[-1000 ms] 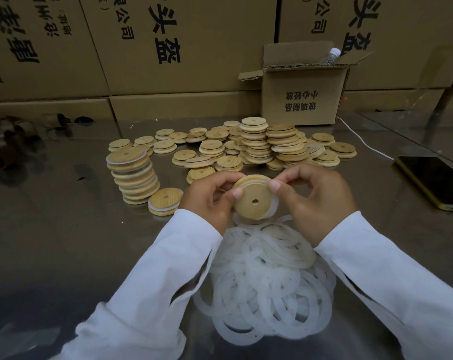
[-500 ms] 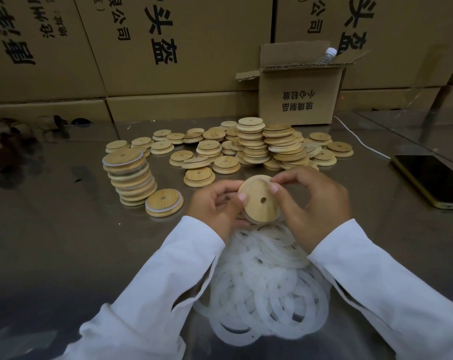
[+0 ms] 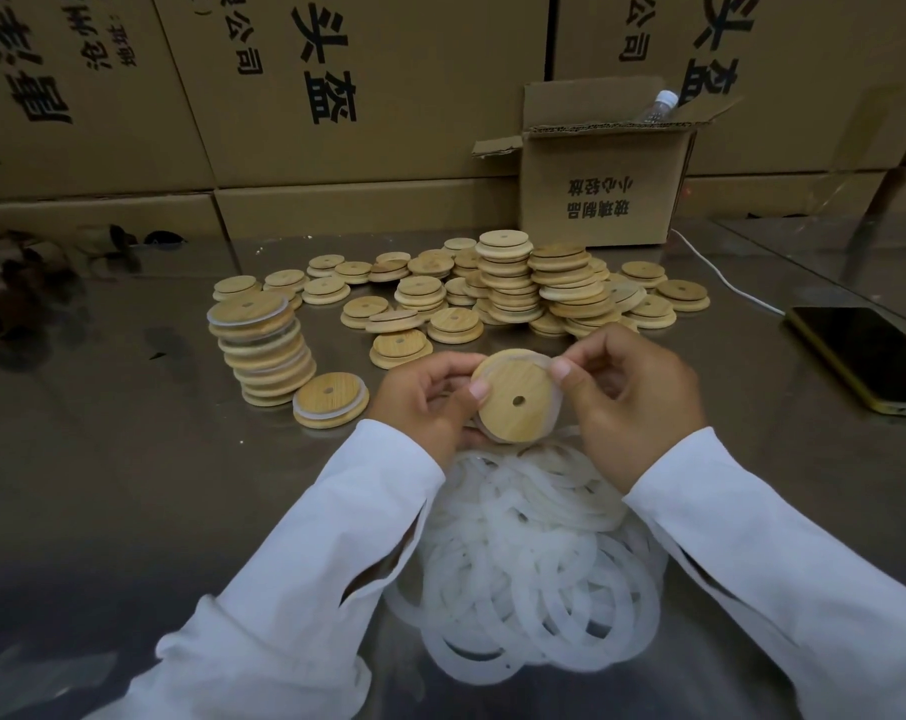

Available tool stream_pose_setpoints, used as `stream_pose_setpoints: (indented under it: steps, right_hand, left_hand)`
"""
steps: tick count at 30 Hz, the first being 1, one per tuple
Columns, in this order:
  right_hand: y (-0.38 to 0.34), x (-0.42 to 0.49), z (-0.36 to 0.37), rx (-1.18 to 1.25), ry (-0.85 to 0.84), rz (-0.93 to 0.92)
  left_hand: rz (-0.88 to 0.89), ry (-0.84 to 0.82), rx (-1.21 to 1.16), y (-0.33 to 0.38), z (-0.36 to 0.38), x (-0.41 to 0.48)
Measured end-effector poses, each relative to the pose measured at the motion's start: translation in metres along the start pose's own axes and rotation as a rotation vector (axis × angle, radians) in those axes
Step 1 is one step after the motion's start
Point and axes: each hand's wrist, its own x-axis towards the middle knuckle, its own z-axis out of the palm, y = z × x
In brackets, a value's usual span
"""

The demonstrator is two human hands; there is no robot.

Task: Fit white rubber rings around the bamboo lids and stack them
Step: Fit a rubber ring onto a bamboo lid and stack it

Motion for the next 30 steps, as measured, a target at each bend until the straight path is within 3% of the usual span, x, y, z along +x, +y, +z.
stream_pose_setpoints:
  steps: [13,23,30]
  right_hand:
    - [0.0009,0.0023,-0.001,0.134,-0.023,0.053]
    - [0.0035,-0.0017,0.002,0.163,-0.013,0.039]
    - [0.0014,-0.0016,0.0005,0.18,0.023,0.038]
  left_hand:
    - [0.07,0.025,0.093,0.0018,-0.0075,0.0014]
    - [-0.045,0.061,-0.158,0.0029,-0.0059,0.0038]
    - [-0.088,-0.015,-0.231,0.0029,-0.0059,0.0022]
